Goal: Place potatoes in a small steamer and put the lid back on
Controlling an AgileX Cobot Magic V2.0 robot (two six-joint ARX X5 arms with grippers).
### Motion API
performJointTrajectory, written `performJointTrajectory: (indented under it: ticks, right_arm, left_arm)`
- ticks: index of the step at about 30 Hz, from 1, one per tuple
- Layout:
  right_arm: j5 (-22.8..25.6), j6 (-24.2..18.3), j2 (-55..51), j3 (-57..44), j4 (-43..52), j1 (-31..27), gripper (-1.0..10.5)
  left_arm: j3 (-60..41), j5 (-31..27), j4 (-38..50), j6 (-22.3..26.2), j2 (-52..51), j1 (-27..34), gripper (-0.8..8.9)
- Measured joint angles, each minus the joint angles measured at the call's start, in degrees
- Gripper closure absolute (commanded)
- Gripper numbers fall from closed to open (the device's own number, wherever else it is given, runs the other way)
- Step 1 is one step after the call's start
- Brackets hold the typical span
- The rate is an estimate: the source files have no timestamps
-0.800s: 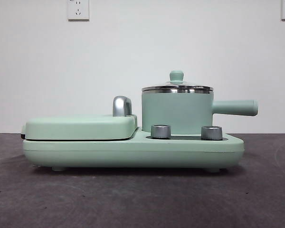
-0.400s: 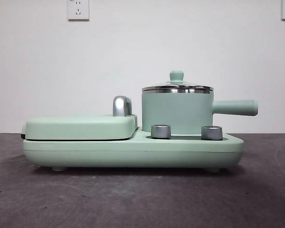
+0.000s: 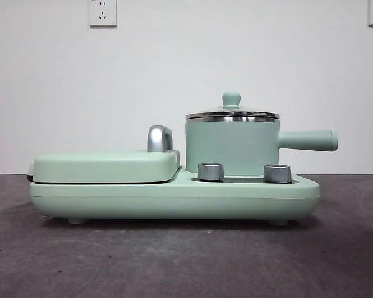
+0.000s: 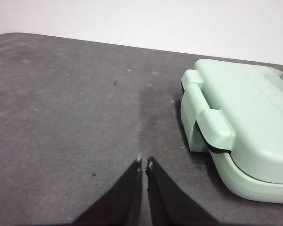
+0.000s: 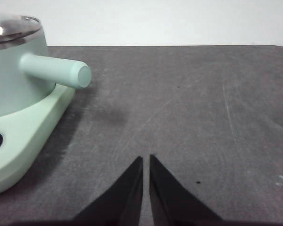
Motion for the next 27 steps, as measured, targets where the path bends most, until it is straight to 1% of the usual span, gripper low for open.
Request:
performJointTrajectory:
  ticks: [5, 9, 27]
  right_arm:
    - [-0.15, -0.02, 0.0, 0.0, -0.02, -0.68, 9.3]
    - [-1.53, -0.59, -0.02, 0.0, -0.13, -1.14, 9.3]
    - [-1.55, -1.49, -0.02, 0.0, 0.15, -1.66, 9.3]
  left_arm:
    - [0.0, 0.0, 0.0, 0.0, 0.0, 0.0, 7.93]
    - [0.0, 0.0, 0.0, 0.0, 0.0, 0.0, 7.93]
    - [0.0, 0.0, 0.0, 0.0, 0.0, 0.0, 7.93]
